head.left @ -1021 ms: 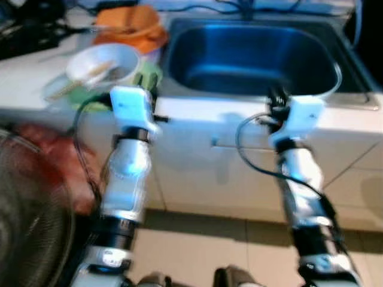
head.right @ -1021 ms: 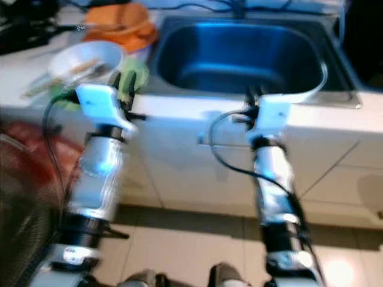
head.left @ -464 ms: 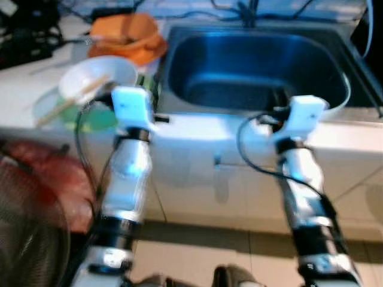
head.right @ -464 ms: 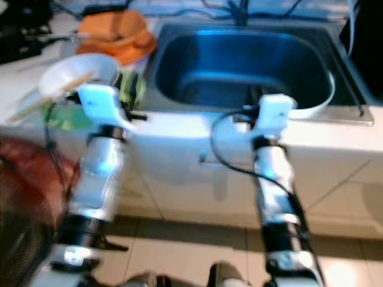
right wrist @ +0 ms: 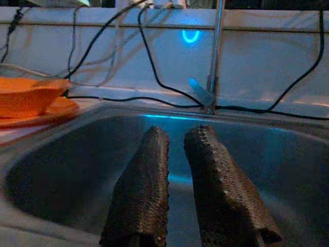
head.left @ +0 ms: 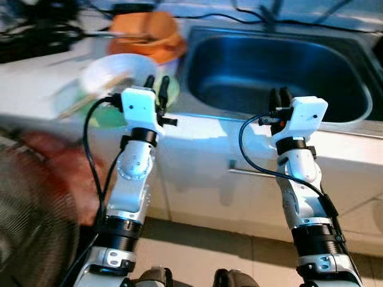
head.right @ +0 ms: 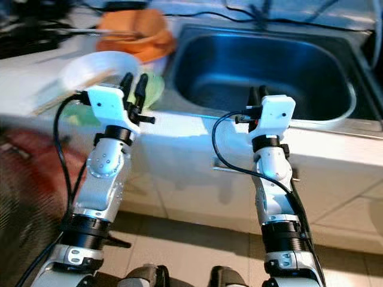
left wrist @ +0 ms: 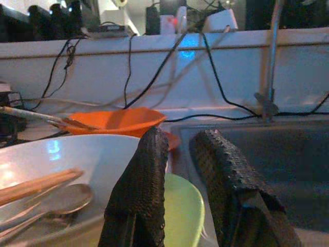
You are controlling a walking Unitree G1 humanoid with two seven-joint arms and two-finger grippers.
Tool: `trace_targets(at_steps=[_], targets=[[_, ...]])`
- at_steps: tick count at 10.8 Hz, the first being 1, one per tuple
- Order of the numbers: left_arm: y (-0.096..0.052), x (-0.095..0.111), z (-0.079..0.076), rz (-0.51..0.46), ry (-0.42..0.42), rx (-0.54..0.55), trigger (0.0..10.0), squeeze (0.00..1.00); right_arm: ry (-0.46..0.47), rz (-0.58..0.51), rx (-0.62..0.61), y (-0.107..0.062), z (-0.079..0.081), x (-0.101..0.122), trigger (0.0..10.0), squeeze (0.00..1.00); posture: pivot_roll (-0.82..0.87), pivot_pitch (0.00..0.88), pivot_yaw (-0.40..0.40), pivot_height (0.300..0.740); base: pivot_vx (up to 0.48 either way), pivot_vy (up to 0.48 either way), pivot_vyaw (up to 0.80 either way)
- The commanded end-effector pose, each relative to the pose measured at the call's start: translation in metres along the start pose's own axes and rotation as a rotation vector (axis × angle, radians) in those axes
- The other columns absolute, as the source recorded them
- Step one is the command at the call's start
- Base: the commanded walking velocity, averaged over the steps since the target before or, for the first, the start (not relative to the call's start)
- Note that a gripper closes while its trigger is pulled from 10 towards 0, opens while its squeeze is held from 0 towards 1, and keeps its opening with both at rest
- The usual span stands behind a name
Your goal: Kitchen organization
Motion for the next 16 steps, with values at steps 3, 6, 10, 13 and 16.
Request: trace_targets(at_steps=[3,6,10,13,16], targets=[[-0.004,-0.008,-0.01,0.045,-0.012,-0.067,10.0,0.0,-0.002,0.016,-0.014,-0.002,-0.004,-0.003,10.0,0.0,0.02,0.165,0.024,0.74,0.0,0.0,0.0],[-0.004,-0.007,-0.027,0.045,0.036,-0.176,10.0,0.0,0.003,0.02,-0.021,-0.002,-0.004,-0.004,10.0,0.0,0.02,0.166,0.024,0.74,0.0,0.0,0.0],[-0.001,0.037,-0.055,-0.13,0.298,-0.359,10.0,0.0,0.009,0.018,-0.033,-0.001,-0.006,-0.004,10.0,0.0,0.03,0.165,0.023,0.74,0.0,0.0,0.0],[-0.005,0.039,-0.035,-0.137,0.342,-0.277,10.0,0.0,0.012,0.019,-0.027,-0.001,-0.005,-0.005,10.0,0.0,0.03,0.163,0.023,0.74,0.0,0.0,0.0],[-0.012,0.062,-0.022,-0.214,0.409,-0.196,10.0,0.0,0.011,0.023,-0.025,-0.001,-0.006,-0.006,10.0,0.0,0.04,0.167,0.015,0.74,0.0,0.0,0.0]])
Point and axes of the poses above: a point about 5 cm out from each wrist's last joint towards the gripper, its own y axis pointing out of the wrist towards the gripper, its own x axis along the axis of the wrist's last joint, z = x × y, the point moved 2 cm from there along y, pointing out of the wrist towards the gripper, and after that the axes turned 8 degrees about -y, right-handed, at the moved point
